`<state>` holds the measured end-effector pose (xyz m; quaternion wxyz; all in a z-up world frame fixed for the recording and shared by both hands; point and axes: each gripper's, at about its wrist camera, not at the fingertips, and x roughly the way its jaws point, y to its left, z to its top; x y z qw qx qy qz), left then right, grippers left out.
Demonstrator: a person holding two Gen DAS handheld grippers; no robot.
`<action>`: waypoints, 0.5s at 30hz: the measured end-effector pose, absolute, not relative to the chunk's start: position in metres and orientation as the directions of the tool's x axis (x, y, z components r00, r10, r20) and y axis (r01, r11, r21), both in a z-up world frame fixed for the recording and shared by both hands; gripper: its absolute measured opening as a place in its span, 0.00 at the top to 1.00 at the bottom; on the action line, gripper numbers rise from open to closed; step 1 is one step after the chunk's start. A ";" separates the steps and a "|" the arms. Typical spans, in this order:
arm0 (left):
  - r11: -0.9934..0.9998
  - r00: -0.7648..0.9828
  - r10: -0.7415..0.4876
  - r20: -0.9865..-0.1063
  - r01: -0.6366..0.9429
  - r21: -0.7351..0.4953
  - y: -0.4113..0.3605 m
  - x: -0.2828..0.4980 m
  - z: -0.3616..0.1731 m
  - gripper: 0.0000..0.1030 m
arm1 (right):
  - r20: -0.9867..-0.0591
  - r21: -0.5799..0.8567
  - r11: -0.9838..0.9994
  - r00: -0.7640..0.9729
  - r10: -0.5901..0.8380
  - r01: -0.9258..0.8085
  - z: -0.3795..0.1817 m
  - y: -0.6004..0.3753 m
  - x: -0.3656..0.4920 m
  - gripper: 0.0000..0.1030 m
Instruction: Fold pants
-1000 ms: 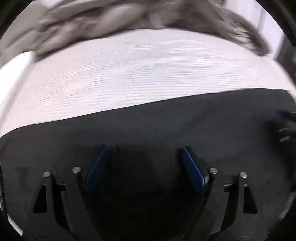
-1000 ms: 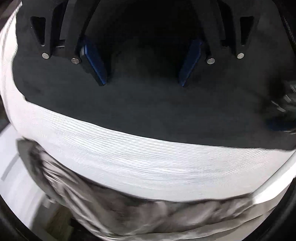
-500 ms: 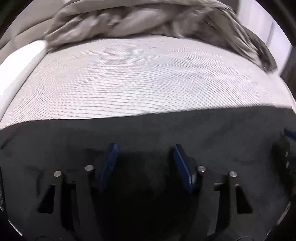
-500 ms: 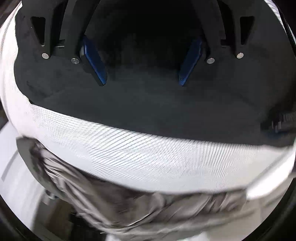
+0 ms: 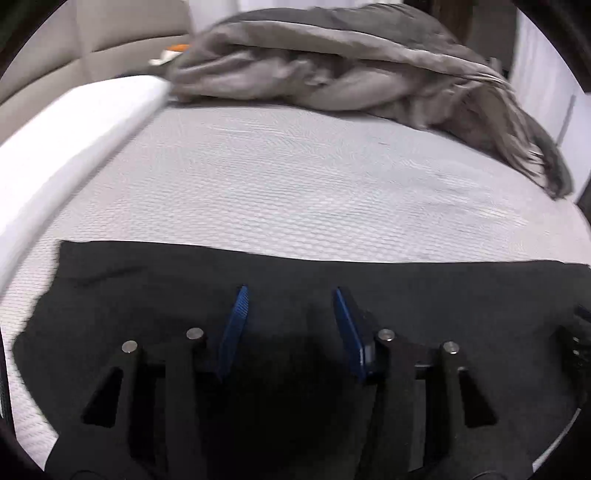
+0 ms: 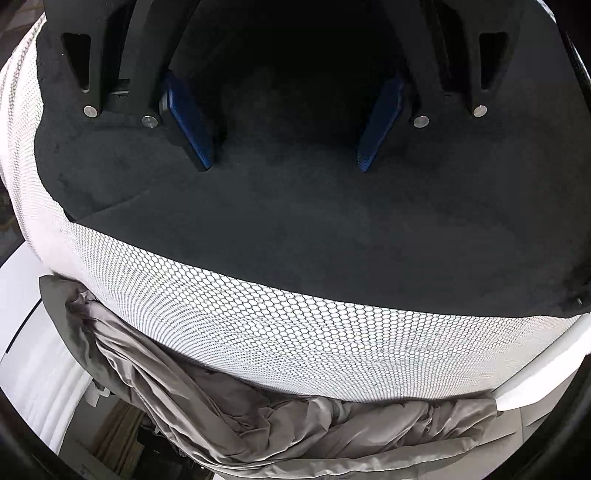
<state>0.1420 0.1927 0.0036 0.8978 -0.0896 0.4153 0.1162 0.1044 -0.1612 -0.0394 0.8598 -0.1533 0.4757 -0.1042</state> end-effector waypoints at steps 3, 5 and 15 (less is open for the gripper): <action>0.904 0.538 0.204 -0.818 -0.424 -0.053 0.247 0.138 -0.020 0.55 | -0.782 -0.381 0.924 0.528 -0.332 0.016 -0.040 -0.160 0.102 0.21; 0.863 0.538 0.203 -0.818 -0.493 -0.111 0.277 0.131 -0.025 0.59 | -0.778 -0.400 0.916 0.532 -0.335 -0.009 -0.042 -0.155 0.099 0.21; 0.928 0.567 0.111 -0.816 -0.354 -0.119 0.262 0.105 -0.022 0.62 | -0.765 -0.415 0.909 0.553 -0.331 -0.030 -0.038 -0.151 0.085 0.21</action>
